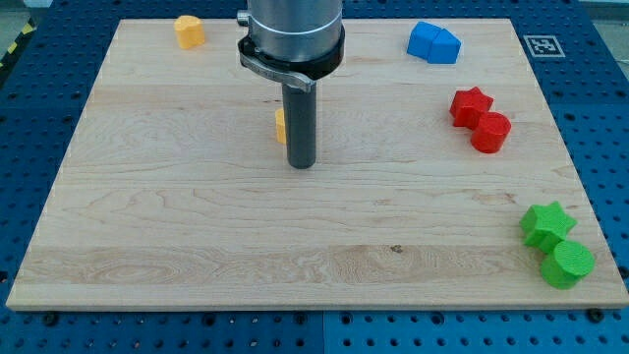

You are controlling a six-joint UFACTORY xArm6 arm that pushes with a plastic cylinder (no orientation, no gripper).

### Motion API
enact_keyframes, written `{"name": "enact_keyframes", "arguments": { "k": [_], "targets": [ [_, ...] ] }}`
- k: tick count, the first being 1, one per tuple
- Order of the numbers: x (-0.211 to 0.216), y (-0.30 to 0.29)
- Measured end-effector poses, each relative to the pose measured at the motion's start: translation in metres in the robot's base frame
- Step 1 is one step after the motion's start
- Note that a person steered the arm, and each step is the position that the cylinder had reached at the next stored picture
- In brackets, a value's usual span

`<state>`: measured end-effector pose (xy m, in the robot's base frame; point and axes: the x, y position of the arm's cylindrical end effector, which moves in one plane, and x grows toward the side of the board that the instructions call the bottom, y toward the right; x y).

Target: Place the hexagon at the top center of the board

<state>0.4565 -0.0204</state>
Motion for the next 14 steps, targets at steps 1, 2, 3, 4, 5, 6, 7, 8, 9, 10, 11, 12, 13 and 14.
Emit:
{"name": "enact_keyframes", "arguments": {
  "k": [1, 2, 3, 4, 5, 6, 7, 8, 9, 10, 11, 12, 13, 14],
  "targets": [
    [-0.013, 0.000],
    [-0.017, 0.000],
    [-0.017, -0.008],
    [-0.017, -0.015],
    [-0.017, -0.020],
    [-0.021, -0.021],
    [-0.035, -0.021],
    [-0.060, -0.021],
    [-0.089, -0.021],
    [-0.114, -0.021],
    [-0.137, -0.021],
    [-0.158, -0.021],
    [-0.178, -0.021],
    [-0.194, -0.021]
  ]
}}
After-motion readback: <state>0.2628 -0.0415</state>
